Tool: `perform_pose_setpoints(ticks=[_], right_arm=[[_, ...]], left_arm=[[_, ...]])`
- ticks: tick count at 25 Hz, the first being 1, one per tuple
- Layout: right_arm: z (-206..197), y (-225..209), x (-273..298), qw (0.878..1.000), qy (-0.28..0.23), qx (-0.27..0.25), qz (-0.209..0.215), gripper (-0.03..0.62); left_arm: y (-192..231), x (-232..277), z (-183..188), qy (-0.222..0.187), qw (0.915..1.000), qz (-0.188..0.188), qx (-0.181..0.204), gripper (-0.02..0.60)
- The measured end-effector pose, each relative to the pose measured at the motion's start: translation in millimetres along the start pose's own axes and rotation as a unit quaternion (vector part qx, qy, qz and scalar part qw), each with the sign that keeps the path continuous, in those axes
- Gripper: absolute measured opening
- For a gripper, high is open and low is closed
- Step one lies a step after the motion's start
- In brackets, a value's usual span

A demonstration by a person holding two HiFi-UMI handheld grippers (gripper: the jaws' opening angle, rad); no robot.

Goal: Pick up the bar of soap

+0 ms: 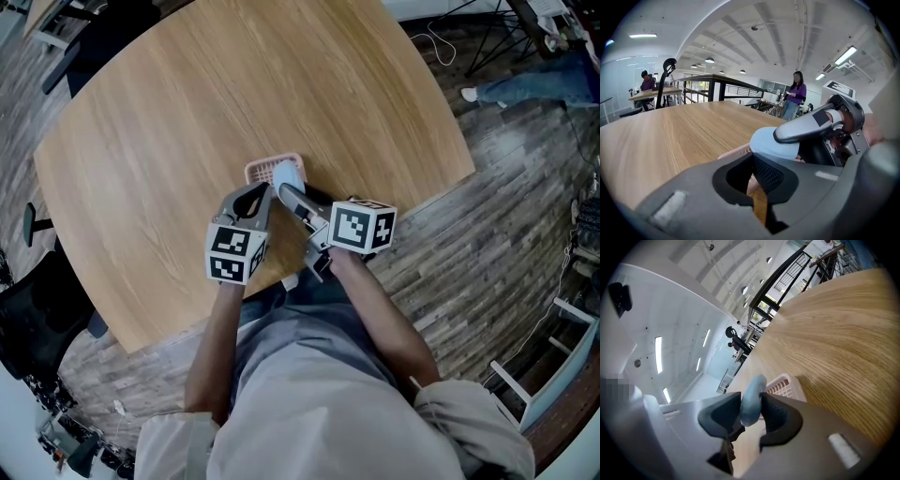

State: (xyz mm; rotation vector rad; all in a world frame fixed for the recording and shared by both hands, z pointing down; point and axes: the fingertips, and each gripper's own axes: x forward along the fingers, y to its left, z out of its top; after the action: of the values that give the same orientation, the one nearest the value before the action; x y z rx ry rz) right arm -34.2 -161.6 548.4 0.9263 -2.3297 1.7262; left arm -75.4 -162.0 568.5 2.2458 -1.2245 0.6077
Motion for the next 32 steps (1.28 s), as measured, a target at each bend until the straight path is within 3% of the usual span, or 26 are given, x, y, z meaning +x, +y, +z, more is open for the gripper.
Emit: perform_pose_setpoints(ticks=[32], right_arm=[[33,85,-43,0.994,-0.028,-0.028,0.105,0.135]], left_arm=[[-16,-44,66,-0.091,0.9957,0.013,0.010,0.000]])
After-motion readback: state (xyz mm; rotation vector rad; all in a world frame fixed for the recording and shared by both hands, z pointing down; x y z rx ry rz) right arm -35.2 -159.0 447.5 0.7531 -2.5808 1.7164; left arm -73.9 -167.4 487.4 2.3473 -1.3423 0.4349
